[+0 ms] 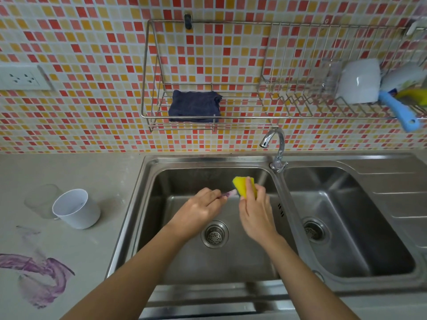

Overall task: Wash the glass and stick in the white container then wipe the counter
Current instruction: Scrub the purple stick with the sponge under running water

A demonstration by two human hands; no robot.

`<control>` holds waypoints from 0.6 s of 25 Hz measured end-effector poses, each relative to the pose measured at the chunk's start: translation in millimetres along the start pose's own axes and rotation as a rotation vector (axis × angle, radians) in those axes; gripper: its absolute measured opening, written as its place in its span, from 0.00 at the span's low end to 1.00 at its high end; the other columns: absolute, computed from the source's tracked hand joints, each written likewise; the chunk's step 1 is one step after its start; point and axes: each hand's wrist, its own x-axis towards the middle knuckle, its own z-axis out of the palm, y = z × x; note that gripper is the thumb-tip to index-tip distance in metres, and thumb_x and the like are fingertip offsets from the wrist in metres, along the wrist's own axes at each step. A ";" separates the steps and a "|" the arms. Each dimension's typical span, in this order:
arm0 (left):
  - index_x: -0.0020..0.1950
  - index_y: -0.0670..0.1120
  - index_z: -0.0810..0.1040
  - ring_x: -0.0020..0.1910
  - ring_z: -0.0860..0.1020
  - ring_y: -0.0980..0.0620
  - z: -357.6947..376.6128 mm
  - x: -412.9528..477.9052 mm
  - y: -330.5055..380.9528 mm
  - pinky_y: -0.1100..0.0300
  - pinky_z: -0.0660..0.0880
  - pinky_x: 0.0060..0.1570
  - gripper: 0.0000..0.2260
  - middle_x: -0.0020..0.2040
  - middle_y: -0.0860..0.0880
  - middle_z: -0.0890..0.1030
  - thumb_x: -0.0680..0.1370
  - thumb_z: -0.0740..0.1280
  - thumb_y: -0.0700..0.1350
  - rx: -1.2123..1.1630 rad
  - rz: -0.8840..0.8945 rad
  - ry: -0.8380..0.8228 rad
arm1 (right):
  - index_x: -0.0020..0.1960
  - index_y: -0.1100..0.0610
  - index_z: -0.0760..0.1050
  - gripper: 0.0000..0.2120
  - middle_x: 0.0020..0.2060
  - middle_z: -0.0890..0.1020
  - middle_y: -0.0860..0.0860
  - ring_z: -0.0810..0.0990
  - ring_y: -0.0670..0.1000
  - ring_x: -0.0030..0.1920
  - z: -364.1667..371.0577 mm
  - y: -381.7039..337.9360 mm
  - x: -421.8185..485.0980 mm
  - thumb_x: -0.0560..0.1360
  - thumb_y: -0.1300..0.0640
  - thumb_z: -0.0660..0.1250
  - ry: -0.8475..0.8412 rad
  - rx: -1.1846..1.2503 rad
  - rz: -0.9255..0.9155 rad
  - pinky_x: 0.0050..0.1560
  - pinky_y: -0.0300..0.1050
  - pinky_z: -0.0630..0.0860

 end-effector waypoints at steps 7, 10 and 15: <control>0.49 0.35 0.82 0.41 0.78 0.46 4.4 12.3 5.5 0.58 0.74 0.49 0.07 0.46 0.39 0.82 0.72 0.70 0.34 0.024 0.061 -0.057 | 0.76 0.57 0.50 0.27 0.66 0.65 0.58 0.70 0.60 0.58 -1.3 9.1 2.6 0.79 0.53 0.50 -0.016 0.041 -0.014 0.55 0.52 0.68; 0.47 0.35 0.82 0.40 0.78 0.46 9.1 19.6 8.6 0.58 0.74 0.48 0.05 0.45 0.40 0.82 0.75 0.67 0.35 0.007 0.056 -0.062 | 0.76 0.57 0.50 0.28 0.66 0.65 0.58 0.69 0.57 0.58 -2.9 13.4 2.4 0.78 0.53 0.50 -0.028 0.068 -0.141 0.55 0.51 0.69; 0.44 0.39 0.82 0.33 0.77 0.52 22.7 31.0 19.8 0.61 0.76 0.37 0.05 0.36 0.47 0.82 0.73 0.68 0.39 -0.148 -0.338 0.026 | 0.76 0.57 0.49 0.27 0.65 0.64 0.58 0.71 0.58 0.56 6.9 43.4 11.2 0.79 0.53 0.51 -0.001 0.131 0.058 0.54 0.53 0.71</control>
